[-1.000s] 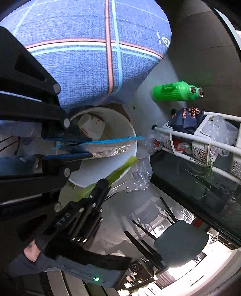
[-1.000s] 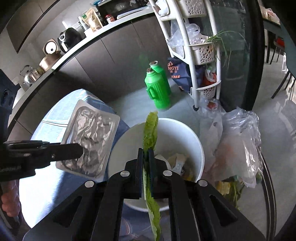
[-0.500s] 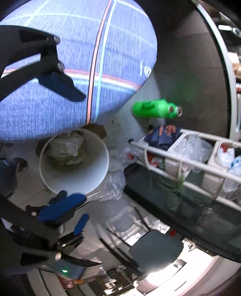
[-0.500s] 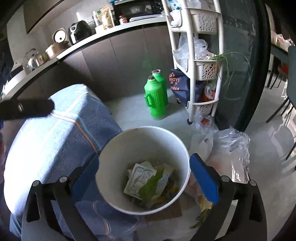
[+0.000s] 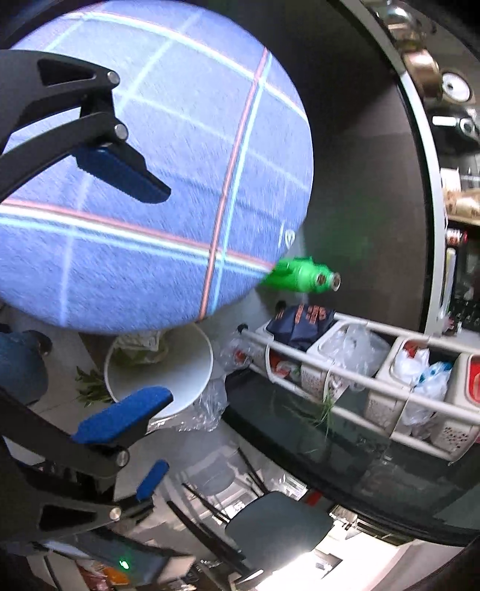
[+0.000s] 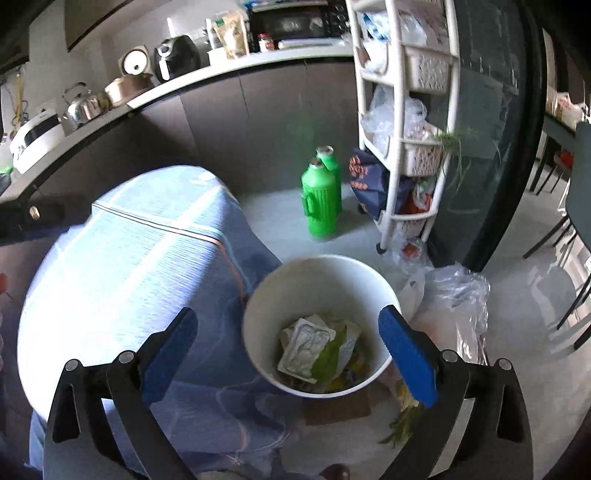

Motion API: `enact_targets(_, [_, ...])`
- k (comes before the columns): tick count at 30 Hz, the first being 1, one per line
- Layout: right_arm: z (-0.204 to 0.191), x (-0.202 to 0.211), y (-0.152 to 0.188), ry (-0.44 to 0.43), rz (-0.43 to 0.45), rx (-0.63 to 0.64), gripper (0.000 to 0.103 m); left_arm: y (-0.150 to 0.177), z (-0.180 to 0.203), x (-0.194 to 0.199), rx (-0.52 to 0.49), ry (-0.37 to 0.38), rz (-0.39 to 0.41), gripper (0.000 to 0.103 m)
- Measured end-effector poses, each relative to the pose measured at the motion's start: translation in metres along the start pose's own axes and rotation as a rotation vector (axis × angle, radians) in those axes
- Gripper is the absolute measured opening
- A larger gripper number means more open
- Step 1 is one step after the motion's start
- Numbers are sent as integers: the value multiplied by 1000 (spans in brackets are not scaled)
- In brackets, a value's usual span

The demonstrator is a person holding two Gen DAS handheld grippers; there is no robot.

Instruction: Collect trash

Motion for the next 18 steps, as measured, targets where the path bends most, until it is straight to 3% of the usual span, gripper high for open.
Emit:
enact_targets(10, [-63,89,-22,-12,71,46,94,33,-47,95,63,-162,76,99])
enact_targets(18, [-138,128,-22,-34,69,133,94,63,-85,163,95,-287,123,99])
Point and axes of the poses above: each gripper's, at about its wrist camera, not at the fingertips, and x roughly against the way its jaws point, z to its right, y to its underside, the point moved 3 cm from there along -x, roughly the way its jaws point, and after that the axes turned 3 degrees about y, right-handed, at the moved point
